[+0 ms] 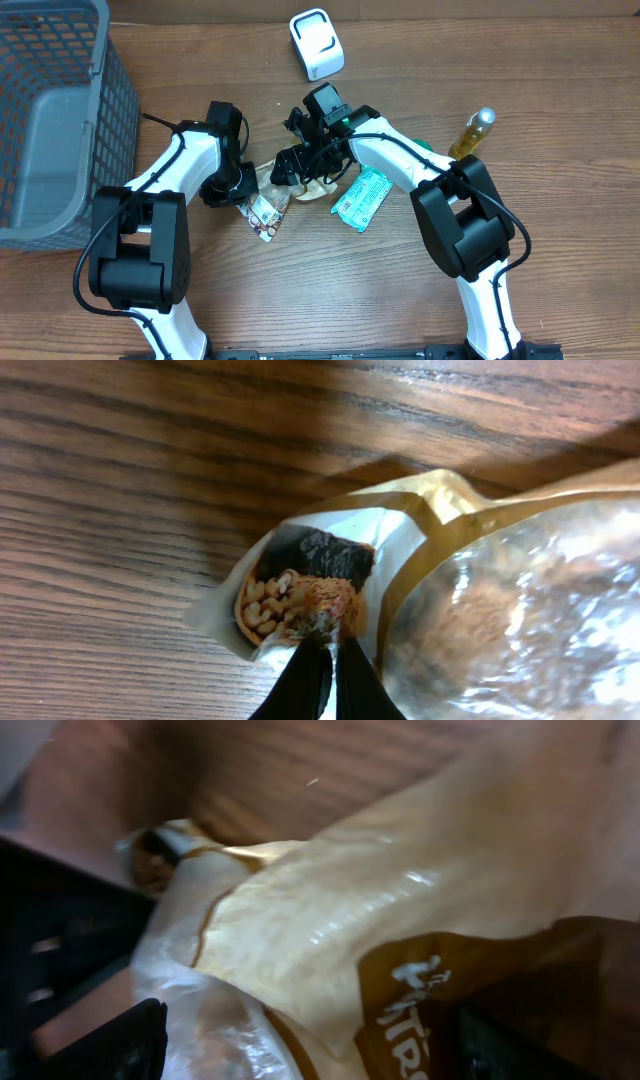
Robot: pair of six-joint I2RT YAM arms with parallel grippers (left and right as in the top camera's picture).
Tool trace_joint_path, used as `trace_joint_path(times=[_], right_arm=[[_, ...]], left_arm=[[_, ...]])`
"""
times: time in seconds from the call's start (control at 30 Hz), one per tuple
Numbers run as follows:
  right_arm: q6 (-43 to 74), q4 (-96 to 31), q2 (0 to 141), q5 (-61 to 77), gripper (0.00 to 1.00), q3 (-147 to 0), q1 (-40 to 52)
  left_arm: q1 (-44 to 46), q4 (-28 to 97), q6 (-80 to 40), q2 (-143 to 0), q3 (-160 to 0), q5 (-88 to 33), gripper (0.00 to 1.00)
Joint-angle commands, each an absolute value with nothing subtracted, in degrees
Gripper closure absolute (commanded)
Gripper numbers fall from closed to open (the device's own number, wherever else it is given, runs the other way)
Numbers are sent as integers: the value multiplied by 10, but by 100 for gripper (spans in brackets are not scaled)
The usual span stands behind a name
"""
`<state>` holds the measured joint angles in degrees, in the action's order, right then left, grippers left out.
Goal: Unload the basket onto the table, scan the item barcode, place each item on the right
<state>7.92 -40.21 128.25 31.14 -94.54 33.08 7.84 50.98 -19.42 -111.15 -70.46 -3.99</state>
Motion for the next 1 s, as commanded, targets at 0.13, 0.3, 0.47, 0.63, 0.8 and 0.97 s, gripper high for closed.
trace_joint_path(times=[0.13, 0.3, 0.47, 0.63, 0.8, 0.97], right_arm=[[108, -404, 1300, 450, 21, -940, 345], [135, -403, 1300, 476, 24, -940, 345], [162, -402, 1300, 498, 30, -940, 345], [203, -390, 1300, 484, 33, -940, 345], [273, -386, 1300, 425, 34, -940, 346], [273, -380, 1300, 423, 34, -940, 356]], left_arm=[[78, 501, -204, -1121, -696, -44, 96], [78, 500, -204, -1121, -696, -44, 96], [78, 500, -204, -1121, -696, -44, 96], [78, 494, -204, -1121, -696, -44, 96], [78, 494, -204, -1121, -696, -44, 96], [78, 494, -204, -1121, -696, -44, 96]])
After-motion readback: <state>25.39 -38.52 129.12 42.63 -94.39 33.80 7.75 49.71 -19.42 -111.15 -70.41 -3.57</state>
